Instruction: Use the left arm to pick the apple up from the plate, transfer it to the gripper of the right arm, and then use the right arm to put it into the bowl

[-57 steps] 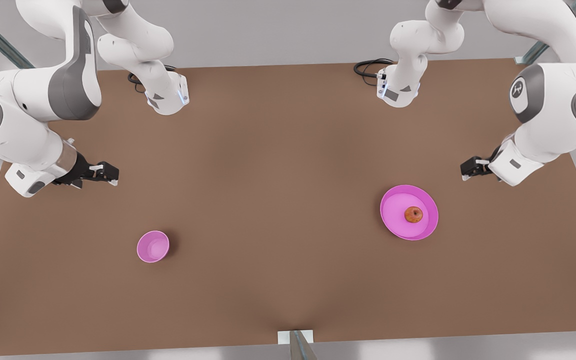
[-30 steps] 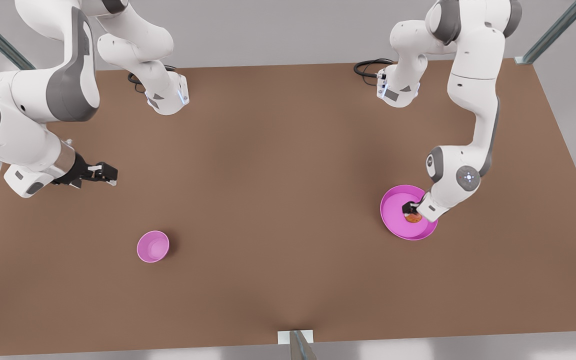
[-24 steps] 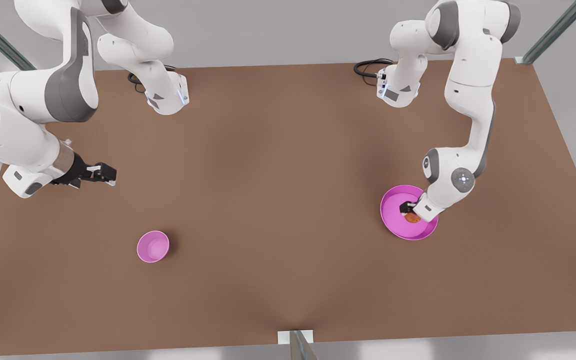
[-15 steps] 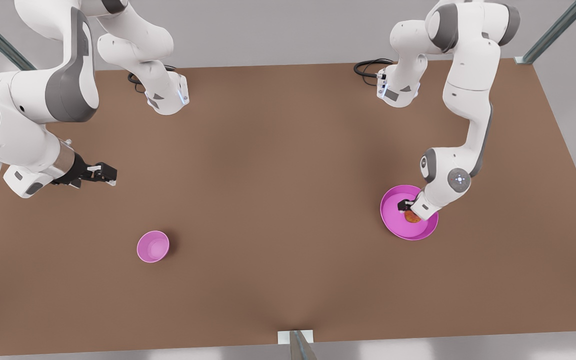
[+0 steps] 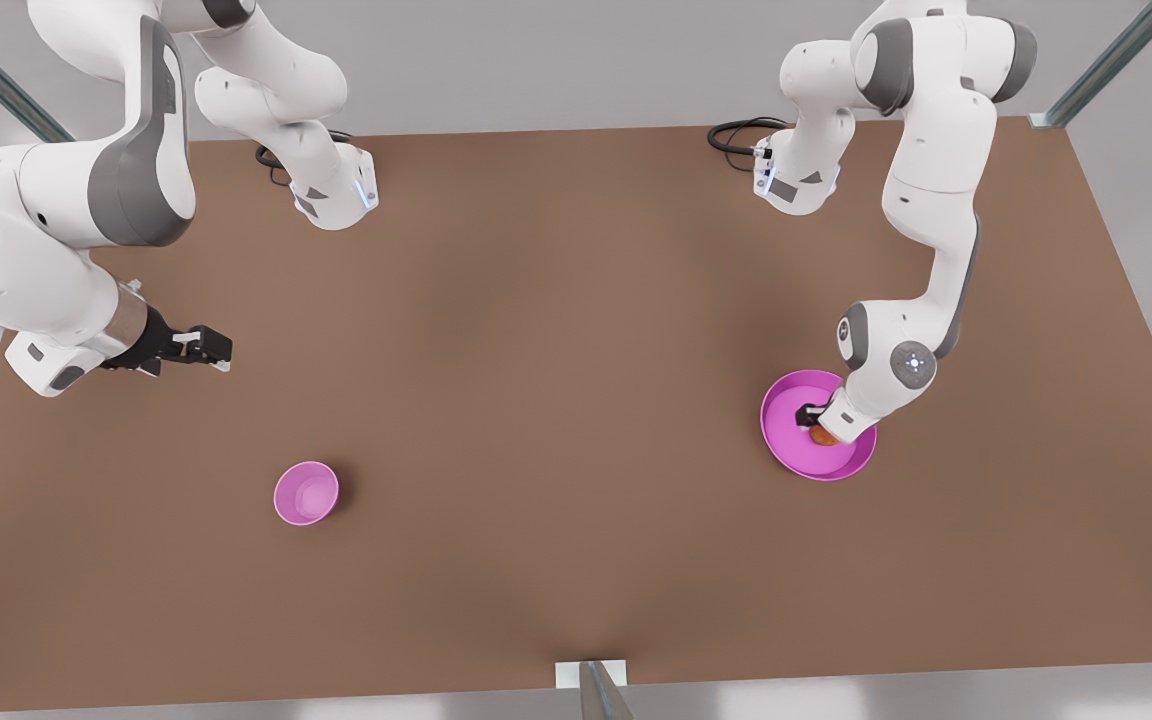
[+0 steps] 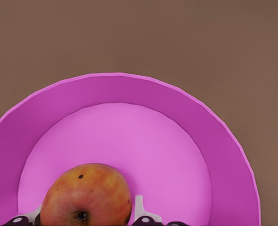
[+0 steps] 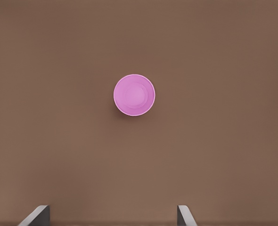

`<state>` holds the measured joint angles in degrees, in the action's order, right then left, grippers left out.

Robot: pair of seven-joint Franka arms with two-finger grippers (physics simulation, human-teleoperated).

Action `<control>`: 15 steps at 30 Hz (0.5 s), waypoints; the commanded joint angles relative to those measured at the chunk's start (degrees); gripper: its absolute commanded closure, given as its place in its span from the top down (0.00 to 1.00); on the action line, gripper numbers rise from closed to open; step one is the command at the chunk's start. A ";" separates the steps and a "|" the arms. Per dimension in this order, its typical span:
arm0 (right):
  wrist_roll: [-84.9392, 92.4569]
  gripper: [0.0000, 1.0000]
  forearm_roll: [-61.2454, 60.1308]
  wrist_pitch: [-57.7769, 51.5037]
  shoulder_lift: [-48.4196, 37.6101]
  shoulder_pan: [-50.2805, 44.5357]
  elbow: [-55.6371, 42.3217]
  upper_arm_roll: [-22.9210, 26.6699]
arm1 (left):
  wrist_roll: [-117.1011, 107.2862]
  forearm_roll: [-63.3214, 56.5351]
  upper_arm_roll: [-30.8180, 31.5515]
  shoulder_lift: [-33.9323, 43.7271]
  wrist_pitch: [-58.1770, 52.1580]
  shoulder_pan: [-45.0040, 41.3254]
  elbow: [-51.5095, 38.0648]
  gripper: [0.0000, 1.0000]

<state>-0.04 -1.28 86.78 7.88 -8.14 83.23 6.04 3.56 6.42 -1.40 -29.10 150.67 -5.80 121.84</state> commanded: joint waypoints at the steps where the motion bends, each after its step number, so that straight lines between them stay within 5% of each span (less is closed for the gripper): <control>1: 0.13 1.00 -0.03 -0.03 -0.06 0.06 0.00 0.03 | -0.30 -0.09 0.00 0.01 0.41 0.00 -0.03 0.81; 15: 0.13 1.00 -0.03 -0.03 -0.06 0.06 0.00 0.03 | 1.37 -0.27 0.00 1.50 -0.03 0.00 -1.52 0.75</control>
<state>0.03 -1.28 86.77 7.88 -8.09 83.26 6.04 3.71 6.13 -1.41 -27.72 150.92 -5.79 120.46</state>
